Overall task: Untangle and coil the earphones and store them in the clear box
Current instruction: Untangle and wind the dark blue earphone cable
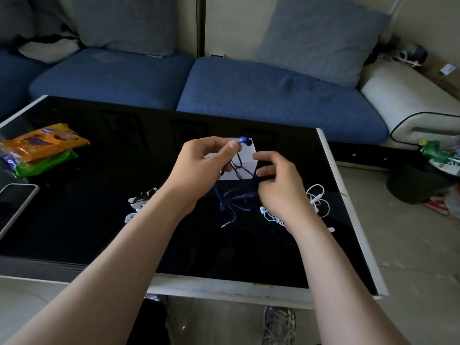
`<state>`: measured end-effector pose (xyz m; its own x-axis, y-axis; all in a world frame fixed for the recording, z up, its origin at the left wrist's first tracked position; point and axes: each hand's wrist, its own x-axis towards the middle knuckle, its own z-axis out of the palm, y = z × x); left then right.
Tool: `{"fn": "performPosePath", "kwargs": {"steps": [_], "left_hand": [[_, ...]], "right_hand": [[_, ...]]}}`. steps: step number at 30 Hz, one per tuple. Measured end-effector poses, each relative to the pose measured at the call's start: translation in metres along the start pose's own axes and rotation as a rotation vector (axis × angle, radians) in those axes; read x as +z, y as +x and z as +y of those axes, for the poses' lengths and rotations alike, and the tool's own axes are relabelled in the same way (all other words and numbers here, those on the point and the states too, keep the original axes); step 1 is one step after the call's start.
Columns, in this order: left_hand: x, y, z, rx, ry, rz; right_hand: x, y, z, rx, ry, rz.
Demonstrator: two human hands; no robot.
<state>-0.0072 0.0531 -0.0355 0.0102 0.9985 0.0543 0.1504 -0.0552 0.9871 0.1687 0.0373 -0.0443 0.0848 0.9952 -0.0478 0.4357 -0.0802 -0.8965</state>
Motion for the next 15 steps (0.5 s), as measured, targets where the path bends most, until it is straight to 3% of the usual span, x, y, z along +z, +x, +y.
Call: {"fn": "performPosePath", "kwargs": {"steps": [4, 15], "left_hand": [[0.001, -0.001, 0.003, -0.013, -0.004, -0.024], [-0.002, -0.001, 0.010, -0.033, -0.157, -0.061]], "right_hand": [[0.003, -0.002, -0.004, 0.004, 0.079, -0.154], [0.014, 0.001, 0.000, -0.096, 0.054, -0.114]]}}
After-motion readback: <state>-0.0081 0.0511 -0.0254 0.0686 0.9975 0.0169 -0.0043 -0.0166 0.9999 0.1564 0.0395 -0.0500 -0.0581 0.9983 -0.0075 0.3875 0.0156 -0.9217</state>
